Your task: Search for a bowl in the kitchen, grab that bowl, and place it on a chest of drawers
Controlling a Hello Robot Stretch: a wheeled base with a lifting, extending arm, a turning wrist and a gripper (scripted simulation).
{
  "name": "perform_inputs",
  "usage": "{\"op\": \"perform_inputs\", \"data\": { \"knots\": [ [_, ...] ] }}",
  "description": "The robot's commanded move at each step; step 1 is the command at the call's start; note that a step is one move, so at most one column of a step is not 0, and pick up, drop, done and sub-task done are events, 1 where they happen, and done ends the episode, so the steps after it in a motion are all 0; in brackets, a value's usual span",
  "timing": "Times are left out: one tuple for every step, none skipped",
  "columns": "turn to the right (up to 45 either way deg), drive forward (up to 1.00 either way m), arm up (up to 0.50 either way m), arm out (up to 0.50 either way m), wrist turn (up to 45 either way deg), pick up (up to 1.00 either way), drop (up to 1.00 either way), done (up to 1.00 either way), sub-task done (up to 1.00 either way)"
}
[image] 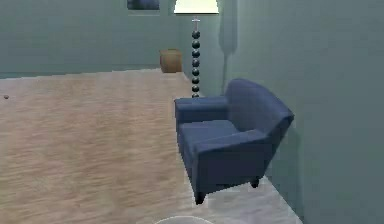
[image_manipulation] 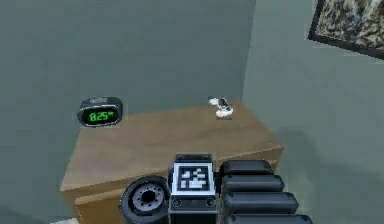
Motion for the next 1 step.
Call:
{"op": "perform_inputs", "data": {
  "knots": [
    [45.0, 0.00, 0.00, 0.00, 0.0, 0.00, 0.00, 0.00, 0.00]
  ]
}}
